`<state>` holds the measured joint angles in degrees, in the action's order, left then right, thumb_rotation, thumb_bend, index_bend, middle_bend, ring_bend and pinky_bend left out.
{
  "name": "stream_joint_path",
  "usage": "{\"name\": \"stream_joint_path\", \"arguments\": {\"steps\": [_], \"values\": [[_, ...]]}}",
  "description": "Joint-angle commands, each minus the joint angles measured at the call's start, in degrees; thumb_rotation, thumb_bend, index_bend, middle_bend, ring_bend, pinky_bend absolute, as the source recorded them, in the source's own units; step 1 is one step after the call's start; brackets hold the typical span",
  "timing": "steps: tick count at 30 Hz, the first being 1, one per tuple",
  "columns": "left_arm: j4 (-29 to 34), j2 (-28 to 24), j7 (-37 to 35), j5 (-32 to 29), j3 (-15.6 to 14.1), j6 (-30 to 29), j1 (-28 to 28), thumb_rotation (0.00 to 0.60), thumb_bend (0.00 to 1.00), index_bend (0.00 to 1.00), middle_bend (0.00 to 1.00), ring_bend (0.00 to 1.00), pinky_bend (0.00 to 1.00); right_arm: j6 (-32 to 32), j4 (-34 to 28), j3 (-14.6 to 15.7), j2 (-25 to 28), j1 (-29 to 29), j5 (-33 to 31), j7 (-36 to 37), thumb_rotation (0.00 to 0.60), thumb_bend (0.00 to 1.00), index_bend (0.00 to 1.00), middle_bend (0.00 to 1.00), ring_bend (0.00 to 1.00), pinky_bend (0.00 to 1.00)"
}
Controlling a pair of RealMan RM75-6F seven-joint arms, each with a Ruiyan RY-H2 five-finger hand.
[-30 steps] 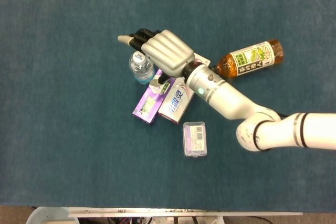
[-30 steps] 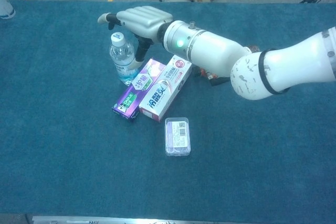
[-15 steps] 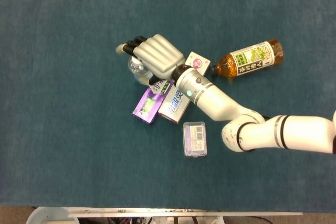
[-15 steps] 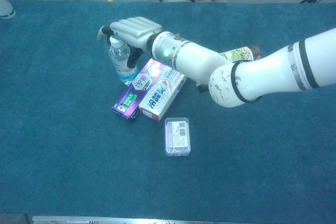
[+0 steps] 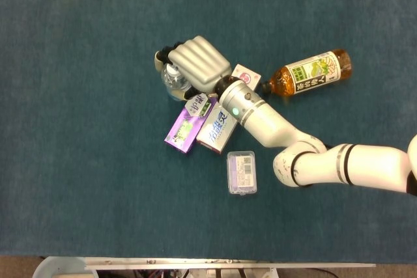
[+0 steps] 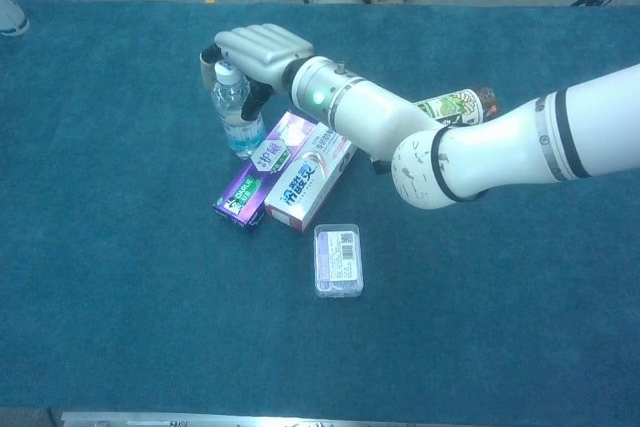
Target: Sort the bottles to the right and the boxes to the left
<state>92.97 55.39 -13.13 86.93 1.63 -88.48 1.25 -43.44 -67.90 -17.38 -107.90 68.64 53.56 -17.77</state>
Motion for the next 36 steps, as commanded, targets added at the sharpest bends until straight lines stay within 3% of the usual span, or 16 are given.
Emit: {"name": "stream_joint_path", "arguments": {"steps": [1,10,17,28,36], "values": [[0.0,-0.1,-0.1,0.0,0.0,-0.1,0.0,0.6,0.24,0.13,0.17,0.1,0.18,-0.1,-0.2,-0.4,0.1,-0.2,0.3,0.6,0.6,0.41,0.63,0.52,0.51,0.83],[-0.1,-0.1,-0.1,-0.2,0.1,-0.1,-0.1,0.6,0.24,0.13,0.18,0.1,0.18,-1.4,-4.7,-1.8,4.1,-1.9,2.7,3.1,0.6,0.41,0.64,0.52,0.53,0.84],[-0.4,0.1,-0.2,-0.7,0.4,1.6,0.8,0.6,0.24,0.13,0.19,0.1,0.18,-1.2,-14.4,-2.7,12.6,-5.1,4.0,6.8,0.6,0.41,0.64,0.52,0.53,0.84],[-0.8,0.8,0.6,-1.7,1.3,6.3,4.0,0.6,0.24,0.13,0.2,0.1,0.18,1.4,-31.5,0.0,31.5,-12.3,9.4,13.4,0.6,0.41,0.64,0.52,0.53,0.84],[-0.9,1.6,2.0,-2.6,2.9,7.1,5.9,0.6,0.24,0.13,0.2,0.1,0.18,0.9,-37.3,4.2,40.8,-18.0,15.8,17.6,0.6,0.41,0.64,0.53,0.53,0.84]]}}
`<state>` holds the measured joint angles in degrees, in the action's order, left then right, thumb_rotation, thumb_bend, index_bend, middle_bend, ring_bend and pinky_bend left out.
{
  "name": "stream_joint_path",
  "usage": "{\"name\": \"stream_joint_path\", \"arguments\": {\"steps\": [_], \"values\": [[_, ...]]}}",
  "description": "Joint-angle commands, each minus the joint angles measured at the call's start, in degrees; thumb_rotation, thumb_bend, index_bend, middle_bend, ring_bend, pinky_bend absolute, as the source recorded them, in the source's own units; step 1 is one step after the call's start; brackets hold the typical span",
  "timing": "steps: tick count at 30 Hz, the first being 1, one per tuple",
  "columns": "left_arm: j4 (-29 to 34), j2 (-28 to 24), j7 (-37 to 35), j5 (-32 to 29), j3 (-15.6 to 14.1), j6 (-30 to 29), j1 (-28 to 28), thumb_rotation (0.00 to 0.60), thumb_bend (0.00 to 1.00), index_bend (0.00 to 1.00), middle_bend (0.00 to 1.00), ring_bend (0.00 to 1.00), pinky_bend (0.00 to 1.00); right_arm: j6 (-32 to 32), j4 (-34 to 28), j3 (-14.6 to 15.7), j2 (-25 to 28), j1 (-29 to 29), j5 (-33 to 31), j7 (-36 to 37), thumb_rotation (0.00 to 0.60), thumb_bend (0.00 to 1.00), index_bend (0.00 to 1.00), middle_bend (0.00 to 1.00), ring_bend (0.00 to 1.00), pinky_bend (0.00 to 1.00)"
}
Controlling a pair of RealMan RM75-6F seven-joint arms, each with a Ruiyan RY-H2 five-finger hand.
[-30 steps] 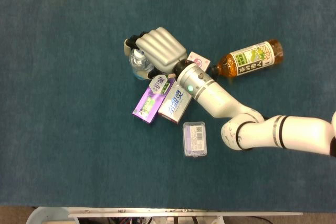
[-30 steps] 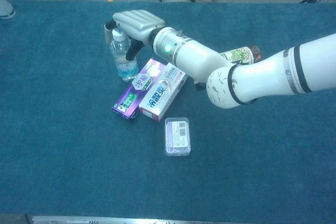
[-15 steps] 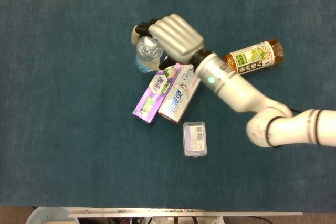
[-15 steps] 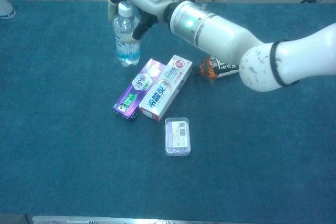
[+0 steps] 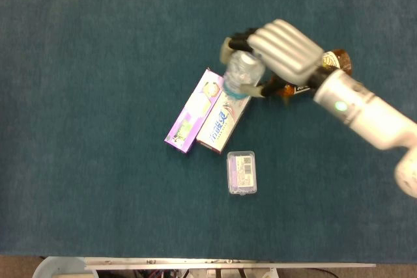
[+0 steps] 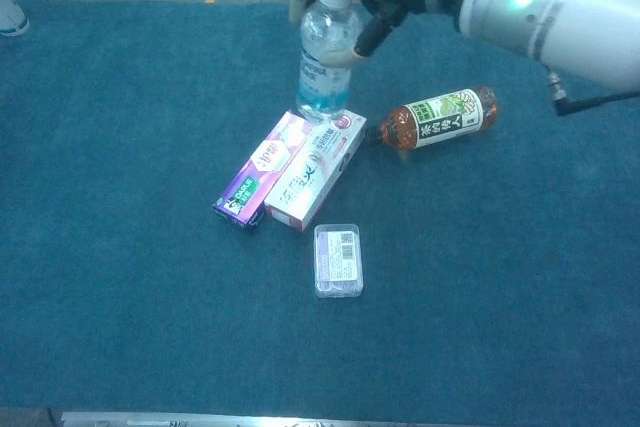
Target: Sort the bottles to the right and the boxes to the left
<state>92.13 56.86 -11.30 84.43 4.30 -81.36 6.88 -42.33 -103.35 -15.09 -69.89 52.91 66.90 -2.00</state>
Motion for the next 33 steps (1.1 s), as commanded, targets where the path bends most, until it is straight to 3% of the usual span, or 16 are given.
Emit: {"name": "stream_joint_path", "arguments": {"steps": [1,13,29,33], "values": [[0.0,0.2,0.3,-0.1,0.4,-0.1,0.4,0.6,0.24,0.13,0.2,0.1,0.18,-0.4,-2.2,2.4,3.5,-2.9,3.2,2.4,0.6,0.41,0.64,0.53,0.53,0.84],[-0.2,0.7,0.8,-0.7,0.6,1.2,1.6,0.6,0.24,0.13,0.19,0.1,0.18,-2.1,-0.7,9.3,9.2,-9.6,11.3,8.5,0.6,0.4,0.64,0.52,0.53,0.84],[-0.1,1.0,0.7,-0.3,-0.2,1.7,1.9,0.6,0.24,0.13,0.19,0.1,0.18,-2.1,7.2,12.6,3.2,-11.0,15.4,10.3,0.6,0.38,0.64,0.52,0.52,0.83],[-0.1,1.0,0.5,-0.4,-0.3,1.4,1.7,0.6,0.24,0.13,0.19,0.1,0.17,-1.9,8.1,12.9,2.6,-11.0,15.8,10.3,0.6,0.36,0.57,0.49,0.49,0.8]]}}
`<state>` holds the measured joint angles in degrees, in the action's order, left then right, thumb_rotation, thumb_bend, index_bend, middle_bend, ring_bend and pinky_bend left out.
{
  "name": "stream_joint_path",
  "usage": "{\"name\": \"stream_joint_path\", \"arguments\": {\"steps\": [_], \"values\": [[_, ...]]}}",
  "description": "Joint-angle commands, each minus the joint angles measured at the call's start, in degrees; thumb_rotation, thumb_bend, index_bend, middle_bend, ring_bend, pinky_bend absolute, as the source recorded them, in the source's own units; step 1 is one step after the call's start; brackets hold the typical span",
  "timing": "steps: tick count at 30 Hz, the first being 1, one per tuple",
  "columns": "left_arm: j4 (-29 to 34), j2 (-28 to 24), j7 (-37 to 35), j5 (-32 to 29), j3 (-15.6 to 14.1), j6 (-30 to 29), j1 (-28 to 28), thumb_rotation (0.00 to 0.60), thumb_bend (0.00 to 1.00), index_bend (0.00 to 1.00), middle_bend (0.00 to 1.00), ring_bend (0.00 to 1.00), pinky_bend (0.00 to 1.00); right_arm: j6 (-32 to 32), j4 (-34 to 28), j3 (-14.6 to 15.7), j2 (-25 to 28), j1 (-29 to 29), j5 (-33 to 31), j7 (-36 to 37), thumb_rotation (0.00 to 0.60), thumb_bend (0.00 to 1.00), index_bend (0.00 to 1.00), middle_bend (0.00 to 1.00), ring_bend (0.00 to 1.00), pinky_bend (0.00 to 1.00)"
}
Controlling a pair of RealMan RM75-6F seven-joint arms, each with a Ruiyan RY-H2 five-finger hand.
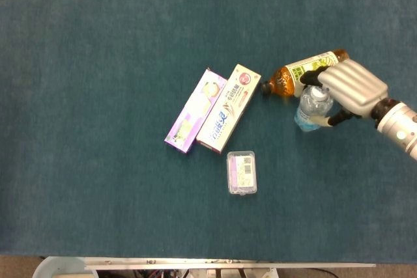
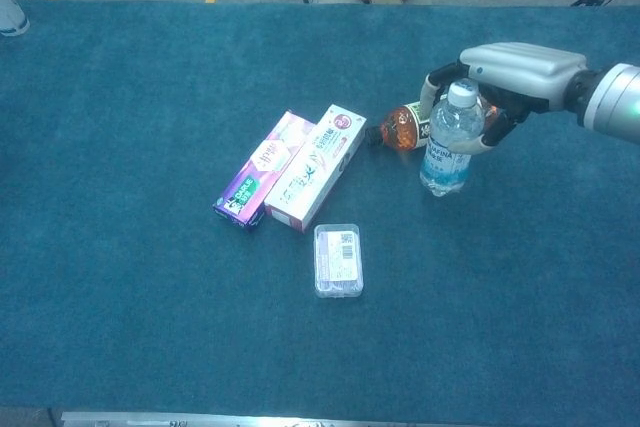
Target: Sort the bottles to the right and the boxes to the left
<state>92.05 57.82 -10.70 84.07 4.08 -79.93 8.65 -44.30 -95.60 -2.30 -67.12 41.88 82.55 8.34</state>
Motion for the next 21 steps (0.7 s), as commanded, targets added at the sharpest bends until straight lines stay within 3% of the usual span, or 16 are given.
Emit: {"name": "stream_joint_path", "arguments": {"steps": [1,10,21], "values": [[-0.1,0.0,-0.1,0.0,-0.1,0.0,-0.1,0.6,0.24,0.13,0.19,0.1,0.17,0.0,0.6,0.1,-0.2,0.0,0.1,-0.1,0.6,0.36,0.56,0.48,0.49,0.78],[-0.4,0.4,-0.3,0.3,-0.2,-0.1,0.1,0.6,0.24,0.13,0.19,0.1,0.17,0.1,0.1,0.7,1.4,-0.2,1.0,0.6,0.6,0.35,0.41,0.38,0.37,0.66],[0.0,0.3,0.0,0.3,-0.2,-0.5,0.1,0.6,0.24,0.13,0.19,0.1,0.17,0.4,-0.9,1.7,4.2,-0.4,2.7,2.9,0.6,0.35,0.09,0.24,0.26,0.54]]}}
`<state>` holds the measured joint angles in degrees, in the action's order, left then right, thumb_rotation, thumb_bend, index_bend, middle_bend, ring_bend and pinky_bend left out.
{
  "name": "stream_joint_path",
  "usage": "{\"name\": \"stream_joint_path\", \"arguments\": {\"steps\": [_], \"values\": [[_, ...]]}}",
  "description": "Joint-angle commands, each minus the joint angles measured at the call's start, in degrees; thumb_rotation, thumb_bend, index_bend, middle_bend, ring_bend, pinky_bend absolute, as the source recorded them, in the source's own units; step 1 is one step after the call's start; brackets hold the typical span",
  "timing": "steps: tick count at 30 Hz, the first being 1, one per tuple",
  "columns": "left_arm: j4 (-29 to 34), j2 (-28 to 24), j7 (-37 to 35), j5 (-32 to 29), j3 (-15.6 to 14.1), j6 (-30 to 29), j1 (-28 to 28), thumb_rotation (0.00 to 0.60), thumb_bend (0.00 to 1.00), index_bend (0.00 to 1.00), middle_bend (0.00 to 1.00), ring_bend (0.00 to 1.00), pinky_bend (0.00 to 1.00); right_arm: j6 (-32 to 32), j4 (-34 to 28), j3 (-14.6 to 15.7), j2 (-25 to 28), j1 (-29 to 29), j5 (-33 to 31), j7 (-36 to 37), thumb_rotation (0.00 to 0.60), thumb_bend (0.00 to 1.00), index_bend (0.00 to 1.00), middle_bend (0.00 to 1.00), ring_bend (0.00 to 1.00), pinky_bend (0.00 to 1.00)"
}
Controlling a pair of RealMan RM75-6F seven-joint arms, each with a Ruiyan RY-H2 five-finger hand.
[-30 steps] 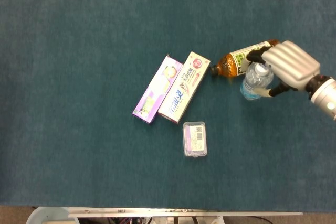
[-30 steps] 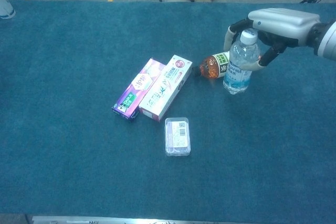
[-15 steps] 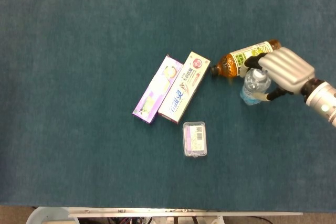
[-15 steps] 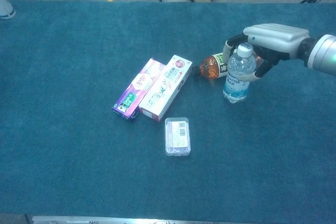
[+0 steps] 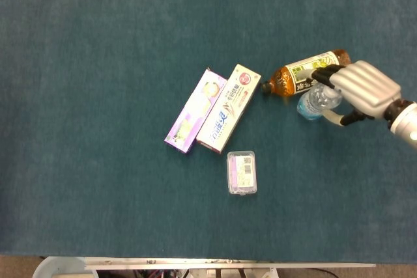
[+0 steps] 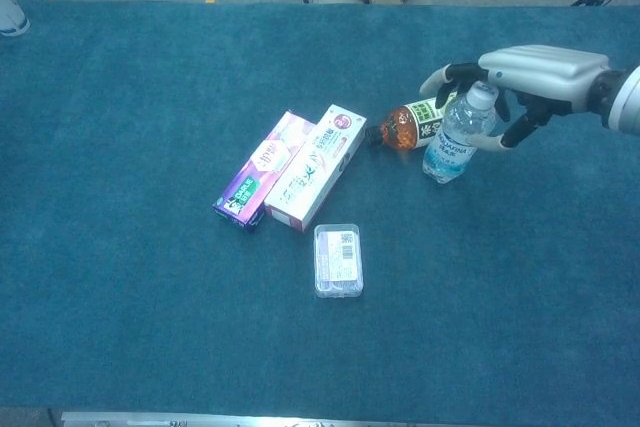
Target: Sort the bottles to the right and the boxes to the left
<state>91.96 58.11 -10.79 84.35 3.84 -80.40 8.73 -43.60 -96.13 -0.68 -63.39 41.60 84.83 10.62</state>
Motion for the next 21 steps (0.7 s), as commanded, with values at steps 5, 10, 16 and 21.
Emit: {"name": "stream_joint_path", "arguments": {"steps": [5,10,16,21], "values": [[0.4,-0.2,0.4,0.1,0.1,-0.2,0.1,0.6,0.24,0.13,0.19,0.1,0.17,-1.3,-1.0,0.1,1.8,-0.4,1.7,2.4,0.6,0.35,0.0,0.21,0.24,0.51],[0.7,-0.5,0.6,0.1,0.3,-0.1,0.4,0.6,0.24,0.13,0.19,0.1,0.17,-3.0,-1.7,-0.1,3.1,-0.9,2.9,4.5,0.6,0.35,0.0,0.2,0.24,0.49],[1.2,-0.8,0.9,0.2,0.4,-0.7,0.3,0.6,0.24,0.13,0.19,0.1,0.17,-5.8,-3.3,-0.7,5.1,-1.3,4.9,7.2,0.6,0.35,0.0,0.2,0.24,0.49],[1.6,-1.1,1.0,0.1,0.4,-1.0,0.1,0.6,0.24,0.13,0.19,0.1,0.17,-8.2,-5.3,-1.7,6.8,-1.2,6.9,10.9,0.6,0.35,0.0,0.2,0.24,0.47]]}}
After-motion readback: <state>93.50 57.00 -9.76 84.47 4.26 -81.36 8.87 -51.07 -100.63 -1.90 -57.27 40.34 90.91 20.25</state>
